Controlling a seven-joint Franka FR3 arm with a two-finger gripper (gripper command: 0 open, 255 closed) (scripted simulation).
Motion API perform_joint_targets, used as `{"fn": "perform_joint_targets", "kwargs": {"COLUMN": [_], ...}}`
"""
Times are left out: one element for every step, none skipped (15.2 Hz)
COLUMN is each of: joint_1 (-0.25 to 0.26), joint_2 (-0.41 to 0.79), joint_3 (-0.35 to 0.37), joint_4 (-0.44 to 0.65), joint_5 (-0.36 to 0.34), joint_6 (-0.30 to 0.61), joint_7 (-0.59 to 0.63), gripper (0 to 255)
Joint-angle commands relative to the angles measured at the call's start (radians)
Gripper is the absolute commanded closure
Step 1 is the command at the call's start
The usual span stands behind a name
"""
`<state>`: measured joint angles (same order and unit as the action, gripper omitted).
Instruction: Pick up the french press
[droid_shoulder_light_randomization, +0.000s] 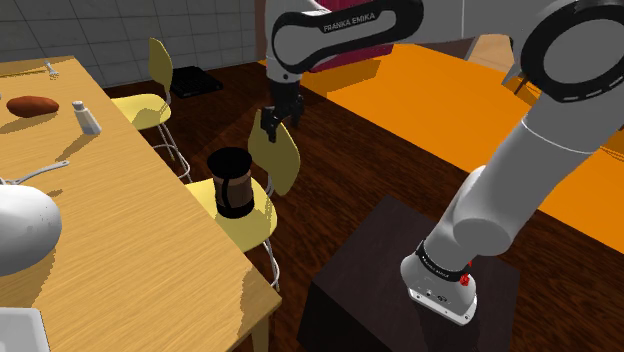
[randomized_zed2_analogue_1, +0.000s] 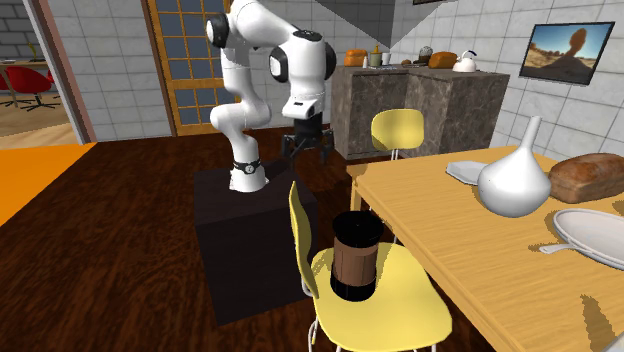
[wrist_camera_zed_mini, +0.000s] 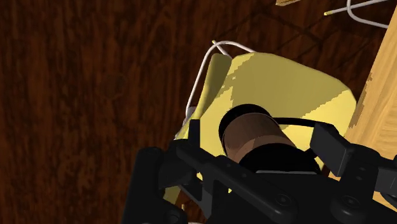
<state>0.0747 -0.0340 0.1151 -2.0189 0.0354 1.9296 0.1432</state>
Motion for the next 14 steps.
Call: {"fn": "perform_joint_targets", "kwargs": {"joint_1": [0.011,0.016,0.021,0.028,0.034,0.041,0.048,0.056,0.064,0.073,0.082,0.092,0.102,0.104], "joint_2": [0.085,0.124,0.163,0.202,0.242,0.282,0.323,0.364,0.406,0.449,0.493,0.539,0.587,0.595], "joint_3": [0.012,0.016,0.020,0.023,0.025,0.027,0.029,0.030,0.031,0.031,0.030,0.030,0.028,0.028], "joint_4": [0.073,0.110,0.148,0.188,0.229,0.273,0.318,0.366,0.416,0.469,0.524,0.584,0.647,0.658], "joint_5": [-0.014,-0.022,-0.030,-0.038,-0.047,-0.055,-0.064,-0.073,-0.081,-0.089,-0.098,-0.105,-0.113,-0.114], "joint_6": [0.014,0.016,0.017,0.017,0.015,0.012,0.007,0.001,-0.007,-0.017,-0.029,-0.042,-0.059,-0.062], "joint_7": [0.026,0.036,0.046,0.056,0.066,0.076,0.085,0.093,0.101,0.109,0.115,0.121,0.127,0.128], "gripper": [0,0,0,0,0,0,0,0,0,0,0,0,0,0]}}
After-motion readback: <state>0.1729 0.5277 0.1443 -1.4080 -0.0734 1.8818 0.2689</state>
